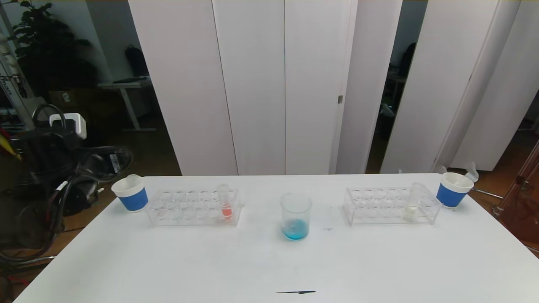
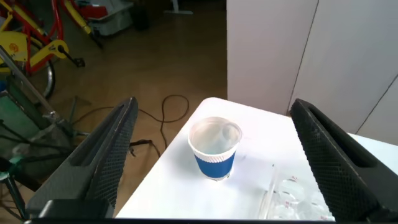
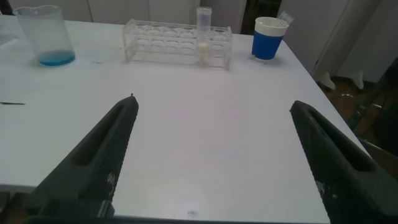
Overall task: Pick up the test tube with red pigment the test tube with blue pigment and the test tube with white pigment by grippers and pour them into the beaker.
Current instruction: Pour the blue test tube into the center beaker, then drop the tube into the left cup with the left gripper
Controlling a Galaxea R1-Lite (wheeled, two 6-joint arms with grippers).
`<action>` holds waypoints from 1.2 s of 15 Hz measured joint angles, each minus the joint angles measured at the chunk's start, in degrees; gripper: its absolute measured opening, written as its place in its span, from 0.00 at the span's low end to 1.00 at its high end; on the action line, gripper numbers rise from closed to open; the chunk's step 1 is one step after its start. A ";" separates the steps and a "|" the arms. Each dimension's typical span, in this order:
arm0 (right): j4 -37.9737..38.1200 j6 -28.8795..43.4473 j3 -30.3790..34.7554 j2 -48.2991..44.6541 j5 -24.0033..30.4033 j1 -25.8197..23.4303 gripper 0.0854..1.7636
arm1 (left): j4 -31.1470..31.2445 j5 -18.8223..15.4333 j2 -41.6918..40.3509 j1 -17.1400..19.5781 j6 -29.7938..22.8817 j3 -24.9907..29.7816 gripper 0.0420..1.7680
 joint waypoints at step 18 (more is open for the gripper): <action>-0.02 0.00 0.00 0.00 0.00 -0.02 0.99 | 69.73 -5.86 -90.88 -5.50 1.77 15.91 0.99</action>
